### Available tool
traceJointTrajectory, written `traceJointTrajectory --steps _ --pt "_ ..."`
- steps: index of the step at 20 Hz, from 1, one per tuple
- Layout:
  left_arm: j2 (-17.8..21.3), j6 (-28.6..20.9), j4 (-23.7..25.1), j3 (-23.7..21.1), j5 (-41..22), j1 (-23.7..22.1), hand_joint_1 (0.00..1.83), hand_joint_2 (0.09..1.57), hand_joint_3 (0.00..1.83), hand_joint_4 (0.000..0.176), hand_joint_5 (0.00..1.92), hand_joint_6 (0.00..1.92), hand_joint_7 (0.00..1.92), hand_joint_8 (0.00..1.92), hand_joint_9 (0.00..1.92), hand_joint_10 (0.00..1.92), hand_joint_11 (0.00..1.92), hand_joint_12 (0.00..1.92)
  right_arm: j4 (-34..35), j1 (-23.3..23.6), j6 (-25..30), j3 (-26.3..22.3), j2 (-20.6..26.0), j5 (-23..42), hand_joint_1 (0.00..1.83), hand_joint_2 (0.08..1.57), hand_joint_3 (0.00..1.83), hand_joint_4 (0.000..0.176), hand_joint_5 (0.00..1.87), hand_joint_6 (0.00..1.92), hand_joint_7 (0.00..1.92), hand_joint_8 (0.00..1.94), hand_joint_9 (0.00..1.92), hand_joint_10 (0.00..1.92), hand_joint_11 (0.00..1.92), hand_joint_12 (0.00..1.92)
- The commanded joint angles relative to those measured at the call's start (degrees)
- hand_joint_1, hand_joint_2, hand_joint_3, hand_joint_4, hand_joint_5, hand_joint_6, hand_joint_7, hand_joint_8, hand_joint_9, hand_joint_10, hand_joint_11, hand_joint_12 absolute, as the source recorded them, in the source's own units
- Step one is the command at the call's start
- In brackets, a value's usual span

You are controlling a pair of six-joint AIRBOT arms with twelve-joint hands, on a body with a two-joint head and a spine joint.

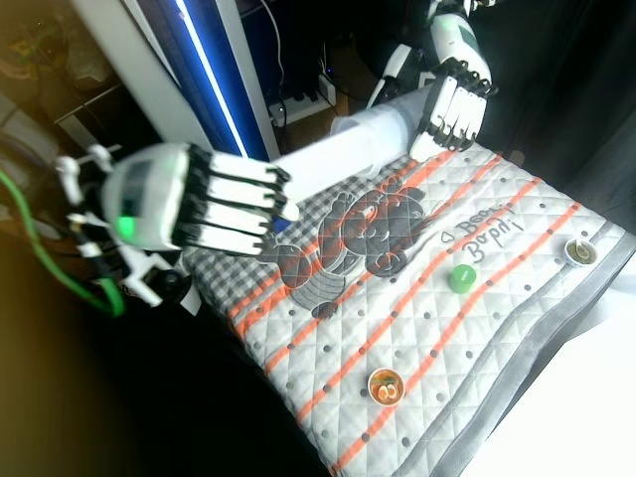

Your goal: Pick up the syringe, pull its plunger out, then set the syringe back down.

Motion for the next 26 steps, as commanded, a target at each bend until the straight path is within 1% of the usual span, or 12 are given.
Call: traceJointTrajectory --steps 1,2,4,14,15,16,17,18,21,22,24,26 --pt "1.0 -2.0 -3.4 0.5 8.5 -0.3 1.24 1.15 0.00 0.000 0.87 1.10 0.95 1.14 0.83 1.32 0.68 1.79 7.7 -0.1 -1.6 0.5 0.9 8.1 1.22 1.23 0.00 0.000 0.76 1.07 0.82 1.57 0.97 1.79 0.97 1.92" --pt "1.0 -2.0 -3.4 0.5 8.6 -0.3 1.34 1.14 0.01 0.000 0.85 1.10 0.93 1.10 0.84 1.37 0.67 1.80 8.0 -0.4 -1.6 0.4 1.0 8.4 1.22 1.24 0.00 0.000 0.76 1.08 0.81 1.59 0.96 1.80 0.95 1.92" --pt "1.0 -2.0 -3.5 0.5 8.6 -0.3 1.22 1.15 0.00 0.000 0.87 1.12 0.96 1.13 0.83 1.27 0.66 1.78 8.6 -1.1 -1.7 0.2 1.3 9.2 1.22 1.24 0.00 0.000 0.75 1.08 0.80 1.60 0.94 1.81 0.95 1.92" --pt "1.0 -2.0 -3.6 0.5 8.6 -0.2 1.22 1.14 0.00 0.000 0.87 1.12 0.98 1.11 0.84 1.25 0.66 1.77 9.4 -1.7 -1.7 0.1 1.6 10.0 1.23 1.21 0.00 0.000 0.78 1.05 0.86 1.49 0.92 1.66 0.87 1.90" --pt "1.0 -2.0 -3.7 0.5 8.6 -0.2 1.22 1.14 0.00 0.000 0.88 1.09 0.98 1.12 0.85 1.26 0.67 1.79 9.7 -1.7 -1.7 0.1 1.6 10.1 1.18 1.23 0.00 0.000 0.73 1.22 0.80 1.45 0.67 1.44 0.60 1.75" --pt "1.0 -2.0 -3.7 0.5 8.6 -0.2 1.22 1.14 0.00 0.000 0.88 1.10 0.97 1.13 0.85 1.28 0.68 1.80 9.7 -1.8 -1.7 -0.1 1.6 10.5 1.02 1.17 0.00 0.000 0.45 0.88 0.55 0.93 0.49 1.09 0.39 1.63" --pt "1.0 -2.0 -3.8 0.5 8.6 -0.2 1.22 1.14 0.00 0.000 0.88 1.10 0.98 1.11 0.86 1.27 0.70 1.78 9.7 -1.8 -1.7 -0.2 1.6 10.9 0.97 0.93 0.00 0.035 0.33 0.47 0.43 0.35 0.36 0.57 0.22 1.35" --pt "1.0 -2.0 -3.9 0.5 8.6 -0.2 1.22 1.14 0.00 0.000 0.86 1.13 0.97 1.11 0.87 1.26 0.70 1.77 9.7 -1.8 -1.7 -0.2 1.6 11.0 0.95 0.86 0.00 0.064 0.28 0.21 0.33 0.09 0.25 0.26 0.04 1.28" --pt "0.8 -2.0 -4.0 0.6 8.6 -0.2 1.21 1.15 0.00 0.000 0.85 1.16 0.97 1.11 0.84 1.22 0.67 1.74 9.7 -1.8 -1.7 -0.3 1.6 11.7 0.74 0.76 0.00 0.112 0.02 0.00 0.01 0.00 0.01 0.01 0.00 0.75" --pt "0.8 -2.0 -4.1 0.7 8.5 -0.2 1.33 1.15 0.00 0.000 0.81 1.18 0.94 1.08 0.84 1.34 0.66 1.74 9.7 -1.8 -1.7 -0.4 1.6 12.1 0.71 0.76 0.00 0.106 0.00 0.00 0.00 0.00 0.00 0.00 0.00 0.60" --pt "0.5 -2.0 -4.2 1.2 7.6 -0.3 1.36 1.16 0.00 0.000 0.80 1.20 0.94 1.07 0.83 1.37 0.64 1.71 9.7 -1.8 -1.7 -0.4 1.6 12.4 0.71 0.75 0.00 0.119 0.00 0.00 0.00 0.00 0.00 0.00 0.00 0.21" --pt "-0.4 -2.0 -3.6 2.4 5.0 -1.3 1.37 1.16 0.00 0.000 0.81 1.16 0.93 1.09 0.82 1.40 0.66 1.75 9.7 -1.8 -1.7 -0.4 1.6 12.4 0.67 0.77 0.00 0.108 0.00 0.00 0.00 0.00 0.00 0.00 0.00 0.01"
